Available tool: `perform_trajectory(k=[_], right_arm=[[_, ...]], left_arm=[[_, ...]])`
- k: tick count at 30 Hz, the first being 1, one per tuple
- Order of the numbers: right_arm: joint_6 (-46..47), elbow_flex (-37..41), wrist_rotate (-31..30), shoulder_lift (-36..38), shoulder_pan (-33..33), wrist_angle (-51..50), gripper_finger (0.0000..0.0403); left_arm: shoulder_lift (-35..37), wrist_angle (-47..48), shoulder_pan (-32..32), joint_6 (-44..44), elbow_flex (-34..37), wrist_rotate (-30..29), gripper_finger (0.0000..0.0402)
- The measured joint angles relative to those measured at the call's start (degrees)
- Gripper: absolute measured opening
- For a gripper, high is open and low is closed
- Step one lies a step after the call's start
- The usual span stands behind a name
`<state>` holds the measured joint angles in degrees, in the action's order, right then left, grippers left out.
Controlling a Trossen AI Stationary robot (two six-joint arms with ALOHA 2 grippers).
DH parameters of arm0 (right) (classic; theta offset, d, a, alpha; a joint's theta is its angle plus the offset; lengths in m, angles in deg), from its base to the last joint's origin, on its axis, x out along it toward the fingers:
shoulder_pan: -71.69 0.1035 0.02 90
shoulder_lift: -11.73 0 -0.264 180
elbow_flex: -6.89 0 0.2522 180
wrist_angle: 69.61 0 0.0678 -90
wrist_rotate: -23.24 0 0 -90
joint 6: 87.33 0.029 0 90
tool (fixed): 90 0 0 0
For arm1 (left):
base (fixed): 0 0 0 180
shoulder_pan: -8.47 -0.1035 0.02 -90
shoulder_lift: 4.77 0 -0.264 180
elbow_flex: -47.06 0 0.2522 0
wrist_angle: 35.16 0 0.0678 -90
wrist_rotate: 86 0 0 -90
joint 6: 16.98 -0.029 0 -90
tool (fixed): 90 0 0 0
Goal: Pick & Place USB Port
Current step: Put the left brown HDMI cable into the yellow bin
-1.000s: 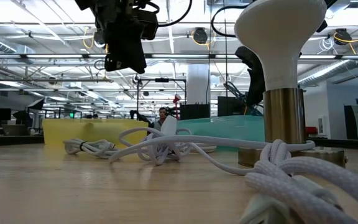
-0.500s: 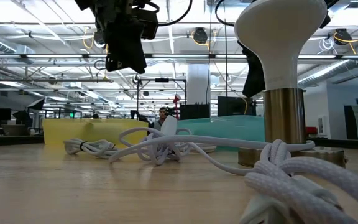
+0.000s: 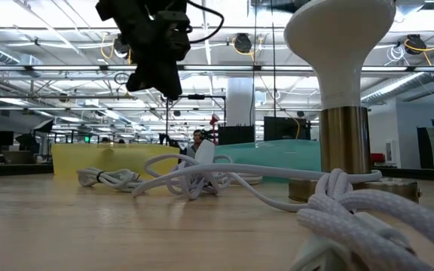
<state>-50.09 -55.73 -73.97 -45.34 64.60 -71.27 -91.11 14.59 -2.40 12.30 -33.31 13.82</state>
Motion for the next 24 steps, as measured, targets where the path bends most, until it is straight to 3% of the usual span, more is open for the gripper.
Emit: perform_trajectory(k=[4,10,14,20,24], right_arm=[[-4.21,0.00,1.83,2.31,1.60,13.22,0.0061],[-9.26,0.00,12.13,1.73,3.57,35.61,0.0061],[-5.69,0.00,13.43,1.02,4.70,45.50,0.0061],[-5.25,0.00,13.51,1.04,5.87,41.73,0.0061],[-4.57,0.00,13.42,0.96,5.87,31.22,0.0061]], left_arm=[[0.00,-0.95,-1.27,-3.52,0.00,5.16,0.0094],[0.00,-5.02,1.20,-9.75,0.00,14.97,0.0112],[0.00,-4.54,3.19,-10.51,0.00,15.72,0.0113],[0.00,-2.42,4.86,-10.17,-0.02,16.89,0.0113],[0.00,15.57,8.38,-15.80,-0.04,20.29,0.0113]])
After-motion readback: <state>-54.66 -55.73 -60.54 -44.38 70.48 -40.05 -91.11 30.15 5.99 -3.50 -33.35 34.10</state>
